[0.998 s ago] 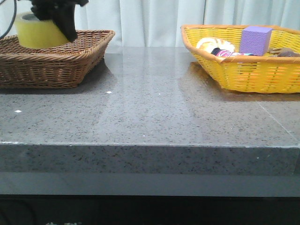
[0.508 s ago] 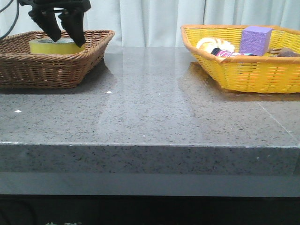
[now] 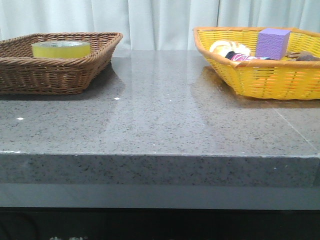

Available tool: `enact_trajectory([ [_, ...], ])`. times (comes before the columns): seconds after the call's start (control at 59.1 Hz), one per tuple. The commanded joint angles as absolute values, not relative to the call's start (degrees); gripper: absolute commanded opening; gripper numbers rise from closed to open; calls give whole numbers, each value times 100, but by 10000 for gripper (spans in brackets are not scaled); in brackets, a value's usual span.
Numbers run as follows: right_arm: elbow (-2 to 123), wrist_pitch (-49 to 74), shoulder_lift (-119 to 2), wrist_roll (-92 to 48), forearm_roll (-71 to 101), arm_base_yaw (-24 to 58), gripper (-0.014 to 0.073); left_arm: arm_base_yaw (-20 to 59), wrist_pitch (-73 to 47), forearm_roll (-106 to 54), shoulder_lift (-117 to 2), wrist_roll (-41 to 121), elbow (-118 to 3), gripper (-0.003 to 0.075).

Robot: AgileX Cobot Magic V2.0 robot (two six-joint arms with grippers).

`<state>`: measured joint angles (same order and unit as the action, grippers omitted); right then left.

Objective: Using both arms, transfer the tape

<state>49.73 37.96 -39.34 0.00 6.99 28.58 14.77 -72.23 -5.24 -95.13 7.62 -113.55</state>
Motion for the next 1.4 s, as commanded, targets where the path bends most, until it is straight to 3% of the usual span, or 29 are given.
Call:
enact_trajectory([
  [0.0,5107,3347,-3943,-49,655,2833,414,1468,-7156,-710,-8692,701,-10910,438],
  [0.457,5107,3321,-3952,-49,655,2833,414,1468,-5421,-887,-6098,836,-7076,438],
  [0.778,5107,3326,-3957,-49,655,2833,414,1468,-4435,-1035,-4809,836,-5332,438],
  [0.981,5107,3368,-3957,-49,655,2833,414,1468,-3938,-1035,-4412,836,-4902,436],
  [1.083,5107,3439,-3957,-49,655,2833,366,1468,-3924,-1035,-4411,836,-4902,357],
  [1.286,5107,3607,-3957,-49,655,2833,55,1468,-3863,-1035,-4411,836,-4902,71],
  [1.387,5107,3603,-3957,-49,655,2833,-67,1468,-3863,-1035,-4411,836,-4902,-19],
])
